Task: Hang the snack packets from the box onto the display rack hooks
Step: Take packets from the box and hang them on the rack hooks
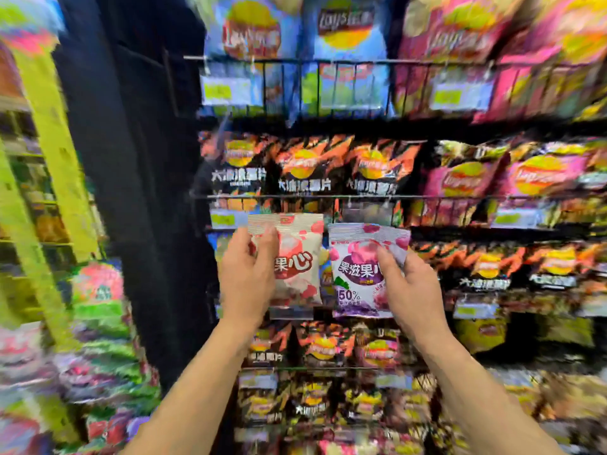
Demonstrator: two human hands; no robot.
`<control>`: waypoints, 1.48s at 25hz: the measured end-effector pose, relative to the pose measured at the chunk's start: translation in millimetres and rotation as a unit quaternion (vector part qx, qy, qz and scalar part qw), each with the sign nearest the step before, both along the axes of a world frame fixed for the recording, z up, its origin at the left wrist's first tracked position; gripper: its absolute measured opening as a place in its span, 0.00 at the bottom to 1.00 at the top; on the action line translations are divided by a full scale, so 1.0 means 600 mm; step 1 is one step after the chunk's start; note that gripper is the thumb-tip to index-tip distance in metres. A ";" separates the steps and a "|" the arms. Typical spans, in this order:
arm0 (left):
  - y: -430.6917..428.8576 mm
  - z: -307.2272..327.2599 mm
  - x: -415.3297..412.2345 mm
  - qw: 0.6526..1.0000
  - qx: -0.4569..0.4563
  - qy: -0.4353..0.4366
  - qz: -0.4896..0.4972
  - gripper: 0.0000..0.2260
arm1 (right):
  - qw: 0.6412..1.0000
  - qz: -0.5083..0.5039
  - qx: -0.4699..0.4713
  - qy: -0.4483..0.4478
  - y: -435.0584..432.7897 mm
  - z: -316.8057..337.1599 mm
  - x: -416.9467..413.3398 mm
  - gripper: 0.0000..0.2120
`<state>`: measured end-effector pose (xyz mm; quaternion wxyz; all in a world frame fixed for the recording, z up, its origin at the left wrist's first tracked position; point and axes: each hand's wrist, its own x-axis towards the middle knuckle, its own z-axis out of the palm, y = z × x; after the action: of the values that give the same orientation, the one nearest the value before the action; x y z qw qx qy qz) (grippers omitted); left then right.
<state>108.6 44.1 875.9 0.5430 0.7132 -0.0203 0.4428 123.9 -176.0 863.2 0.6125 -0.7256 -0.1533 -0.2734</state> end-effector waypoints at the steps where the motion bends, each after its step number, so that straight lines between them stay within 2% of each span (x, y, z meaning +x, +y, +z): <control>1: 0.005 0.028 -0.005 1.000 0.007 -0.013 0.007 0.18 | 1.000 -0.002 -0.001 -0.016 0.001 0.027 0.001 0.08; 5: 0.015 0.141 -0.033 0.997 0.015 -0.066 0.022 0.13 | 0.998 0.016 0.014 -0.066 0.011 0.126 -0.001 0.08; 9: 0.023 0.205 -0.064 0.996 0.005 -0.076 0.041 0.12 | 0.993 0.049 0.006 -0.111 0.031 0.198 -0.015 0.09; 12: 0.041 0.229 -0.088 0.995 -0.007 -0.066 0.070 0.12 | 0.989 0.080 -0.007 -0.128 0.053 0.232 -0.018 0.16; 14: 0.055 0.236 -0.109 0.995 -0.012 -0.045 0.088 0.13 | 0.986 0.116 0.000 -0.119 0.072 0.241 -0.016 0.19; 18: 0.080 0.241 -0.169 0.990 -0.049 -0.020 0.128 0.10 | 0.976 0.205 0.028 -0.068 0.127 0.239 -0.022 0.14; 22: 0.112 0.238 -0.238 0.981 -0.069 -0.011 0.179 0.11 | 0.960 0.275 0.039 -0.044 0.192 0.227 -0.042 0.11; 29: 0.203 0.235 -0.363 0.956 -0.041 -0.027 0.290 0.13 | 0.938 0.345 0.034 -0.012 0.325 0.217 -0.119 0.10; 34: 0.292 0.224 -0.435 0.949 -0.061 -0.038 0.306 0.09 | 0.923 0.383 0.031 0.006 0.415 0.221 -0.188 0.09; 37: 0.360 0.212 -0.474 0.949 -0.058 -0.037 0.307 0.11 | 0.924 0.380 0.026 0.013 0.472 0.218 -0.231 0.09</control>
<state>-175.6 259.9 1003.4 0.4204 0.6353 0.2053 0.6144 -14.8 107.3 994.2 0.6913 -0.5999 -0.4025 -0.0145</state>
